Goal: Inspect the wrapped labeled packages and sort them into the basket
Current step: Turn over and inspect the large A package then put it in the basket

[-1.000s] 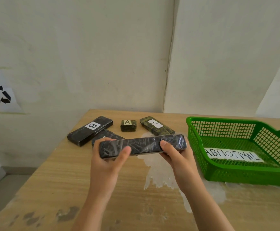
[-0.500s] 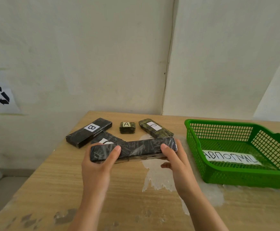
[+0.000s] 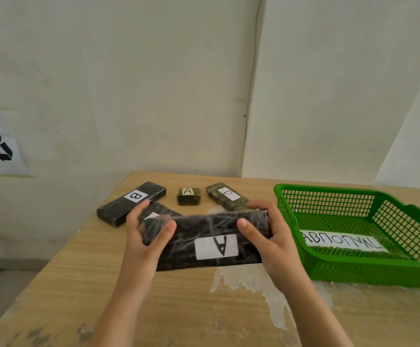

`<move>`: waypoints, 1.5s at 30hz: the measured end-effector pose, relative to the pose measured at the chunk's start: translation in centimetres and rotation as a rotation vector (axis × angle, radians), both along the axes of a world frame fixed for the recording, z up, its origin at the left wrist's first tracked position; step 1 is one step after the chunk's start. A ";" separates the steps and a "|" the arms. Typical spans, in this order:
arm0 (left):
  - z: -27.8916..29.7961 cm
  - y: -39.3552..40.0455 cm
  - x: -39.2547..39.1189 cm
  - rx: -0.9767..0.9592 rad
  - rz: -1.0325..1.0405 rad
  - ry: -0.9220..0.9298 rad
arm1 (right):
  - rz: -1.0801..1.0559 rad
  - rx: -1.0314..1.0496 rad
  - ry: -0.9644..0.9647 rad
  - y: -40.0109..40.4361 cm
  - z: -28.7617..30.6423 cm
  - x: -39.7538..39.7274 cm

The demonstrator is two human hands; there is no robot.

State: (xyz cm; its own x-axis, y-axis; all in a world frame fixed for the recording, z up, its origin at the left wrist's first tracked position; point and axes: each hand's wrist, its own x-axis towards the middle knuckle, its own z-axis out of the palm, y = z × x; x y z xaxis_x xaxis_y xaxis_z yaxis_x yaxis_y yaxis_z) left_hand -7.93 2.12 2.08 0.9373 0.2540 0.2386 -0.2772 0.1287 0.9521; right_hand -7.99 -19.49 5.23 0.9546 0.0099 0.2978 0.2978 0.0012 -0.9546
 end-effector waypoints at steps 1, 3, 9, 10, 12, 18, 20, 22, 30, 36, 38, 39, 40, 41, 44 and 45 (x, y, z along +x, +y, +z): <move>0.2 -0.1 -0.1 0.068 -0.026 -0.026 | -0.035 0.040 0.001 -0.1 0.0 0.2; 0.5 -0.6 -0.4 0.223 0.015 -0.064 | -0.075 0.121 0.005 -0.1 -0.1 0.5; 0.2 -1.0 -0.2 0.155 0.127 -0.048 | 0.181 0.024 0.051 -1.2 -0.2 0.3; 0.1 -1.0 -0.3 0.157 0.103 -0.035 | 0.197 0.003 0.065 -1.4 -0.3 0.2; -0.2 -0.9 -0.2 0.299 0.084 -0.018 | 0.181 -0.014 0.063 -1.6 -0.4 0.1; 0.0 -0.3 0.9 0.546 0.134 -0.076 | 0.160 0.011 0.034 -1.3 -0.7 0.0; 0.3 -0.4 1.1 0.521 0.135 -0.065 | 0.200 0.060 0.027 -1.4 -0.9 -0.1; 0.4 -0.4 1.1 0.481 0.114 -0.044 | 0.209 0.099 0.011 -1.5 -0.9 -0.2; -0.3 0.4 1.3 0.939 0.047 -0.126 | 0.138 -0.129 -0.094 -1.8 -0.9 -0.3; 1.1 -0.8 0.8 0.960 -0.166 -0.113 | 0.072 -0.199 -0.222 -1.4 -0.5 0.0; 1.7 -1.6 0.5 0.743 -0.305 -0.121 | 0.076 -0.255 -0.336 -1.0 -0.6 0.1; 2.0 -2.2 0.3 0.661 -0.333 -0.161 | 0.078 -0.283 -0.398 -0.6 -0.7 0.1; 2.3 -2.7 0.1 0.620 -0.333 -0.216 | 0.076 -0.295 -0.454 -0.2 -0.6 0.0; 2.5 -3.3 -0.1 0.586 -0.329 -0.273 | 0.064 -0.293 -0.507 0.0 -0.6 0.0; 2.9 -4.2 -0.7 0.410 -0.363 -0.364 | 0.073 -0.200 -0.539 0.0 -0.1 -0.2; 2.8 -4.3 -0.8 0.370 -0.363 -0.387 | 0.128 -0.158 -0.477 0.1 0.1 -0.4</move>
